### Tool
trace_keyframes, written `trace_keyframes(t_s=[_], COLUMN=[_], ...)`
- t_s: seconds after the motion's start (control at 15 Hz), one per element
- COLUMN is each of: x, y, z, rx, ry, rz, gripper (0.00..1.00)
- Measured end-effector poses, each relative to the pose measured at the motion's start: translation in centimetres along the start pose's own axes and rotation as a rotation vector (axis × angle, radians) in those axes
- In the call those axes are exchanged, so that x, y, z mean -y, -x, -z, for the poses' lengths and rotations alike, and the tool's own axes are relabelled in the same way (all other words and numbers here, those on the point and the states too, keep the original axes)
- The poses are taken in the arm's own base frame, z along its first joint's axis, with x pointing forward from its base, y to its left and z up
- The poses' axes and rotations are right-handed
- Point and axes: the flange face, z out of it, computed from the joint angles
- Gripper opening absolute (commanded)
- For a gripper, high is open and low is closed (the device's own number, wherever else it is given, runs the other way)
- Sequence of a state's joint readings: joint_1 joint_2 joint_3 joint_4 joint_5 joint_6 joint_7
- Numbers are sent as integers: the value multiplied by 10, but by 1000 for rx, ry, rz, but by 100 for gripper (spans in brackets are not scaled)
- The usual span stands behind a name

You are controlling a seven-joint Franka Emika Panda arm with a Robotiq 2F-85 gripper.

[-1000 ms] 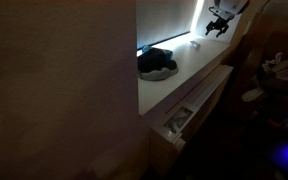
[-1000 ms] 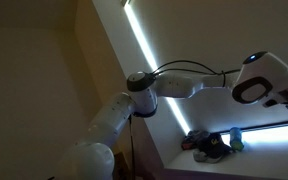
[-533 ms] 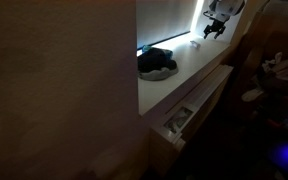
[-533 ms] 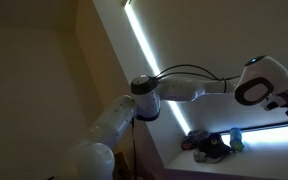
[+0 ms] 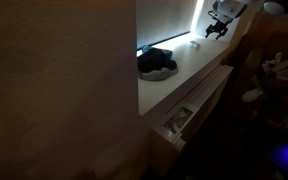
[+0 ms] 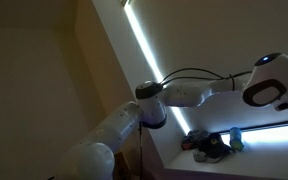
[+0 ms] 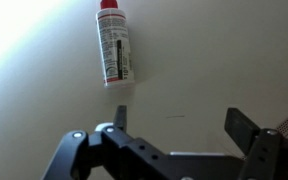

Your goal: Move the bottle to the left

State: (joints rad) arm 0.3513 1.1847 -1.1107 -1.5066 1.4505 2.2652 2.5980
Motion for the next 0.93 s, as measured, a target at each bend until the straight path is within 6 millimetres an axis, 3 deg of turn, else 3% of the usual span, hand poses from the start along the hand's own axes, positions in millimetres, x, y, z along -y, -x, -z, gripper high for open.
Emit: trace_keyframes(t_s=[0.27,0.47,0.73,0.93], x=[-7,3,23,11], y=[-1,-8,-3,11], z=[-1,-2,18,35], rx=[-1,-3,-59,-99], ry=[4,0,35,63], rz=[8,-17,-38,5], gripper=[100,100,100,100])
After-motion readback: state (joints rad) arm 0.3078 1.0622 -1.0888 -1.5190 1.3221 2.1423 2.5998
